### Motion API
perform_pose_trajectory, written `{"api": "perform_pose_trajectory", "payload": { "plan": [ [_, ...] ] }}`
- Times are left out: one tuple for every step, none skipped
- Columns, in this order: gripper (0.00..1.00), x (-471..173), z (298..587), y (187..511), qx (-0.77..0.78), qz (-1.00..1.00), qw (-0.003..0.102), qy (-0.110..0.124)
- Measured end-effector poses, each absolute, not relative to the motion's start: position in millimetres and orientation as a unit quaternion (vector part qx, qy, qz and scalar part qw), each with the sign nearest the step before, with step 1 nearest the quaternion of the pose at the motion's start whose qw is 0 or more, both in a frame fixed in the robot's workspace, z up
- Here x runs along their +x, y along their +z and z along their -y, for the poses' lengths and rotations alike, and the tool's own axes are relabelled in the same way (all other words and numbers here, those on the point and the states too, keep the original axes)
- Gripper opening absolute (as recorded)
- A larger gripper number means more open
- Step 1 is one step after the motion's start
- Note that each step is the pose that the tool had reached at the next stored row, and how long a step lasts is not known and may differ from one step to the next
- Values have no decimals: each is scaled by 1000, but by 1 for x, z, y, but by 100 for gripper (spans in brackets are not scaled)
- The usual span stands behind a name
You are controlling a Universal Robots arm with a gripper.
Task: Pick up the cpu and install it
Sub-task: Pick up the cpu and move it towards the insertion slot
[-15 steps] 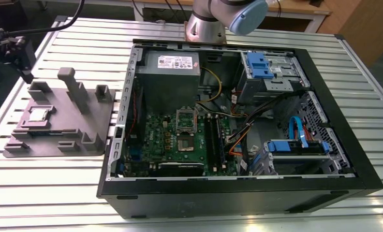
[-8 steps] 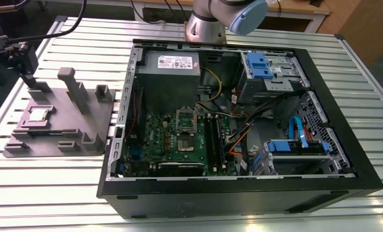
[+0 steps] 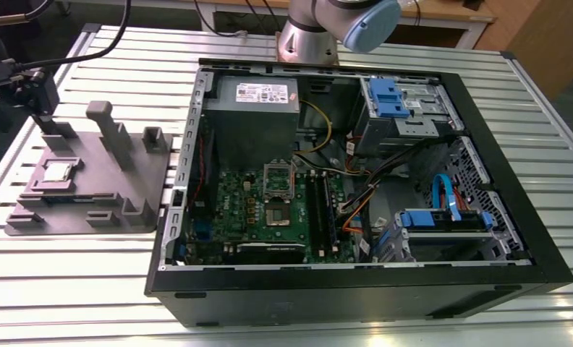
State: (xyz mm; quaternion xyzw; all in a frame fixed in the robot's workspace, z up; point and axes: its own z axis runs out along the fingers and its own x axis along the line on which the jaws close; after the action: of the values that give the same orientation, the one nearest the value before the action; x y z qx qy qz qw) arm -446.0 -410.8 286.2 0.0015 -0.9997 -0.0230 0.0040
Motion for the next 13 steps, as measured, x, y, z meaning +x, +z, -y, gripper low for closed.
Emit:
{"api": "perform_pose_trajectory", "payload": {
  "plan": [
    [62, -446, 411, 286, 1, 1000, 4, -23],
    [62, -446, 411, 286, 1, 1000, 4, -23],
    [62, -446, 411, 286, 1, 1000, 4, -23],
    [62, -446, 411, 286, 1, 1000, 4, -23],
    [62, -446, 411, 286, 1, 1000, 4, -23],
    [62, -446, 411, 286, 1, 1000, 4, -23],
    [62, -446, 411, 286, 1, 1000, 4, -23],
    [62, -446, 411, 286, 1, 1000, 4, -23],
    [62, -446, 411, 286, 1, 1000, 4, -23],
    [62, -446, 411, 285, 1, 1000, 4, -23],
    [62, -446, 411, 285, 1, 1000, 4, -23],
    [62, -446, 411, 284, 1, 1000, 5, -23],
    [62, -446, 411, 283, 2, 1000, 5, -23]
  ]
}}
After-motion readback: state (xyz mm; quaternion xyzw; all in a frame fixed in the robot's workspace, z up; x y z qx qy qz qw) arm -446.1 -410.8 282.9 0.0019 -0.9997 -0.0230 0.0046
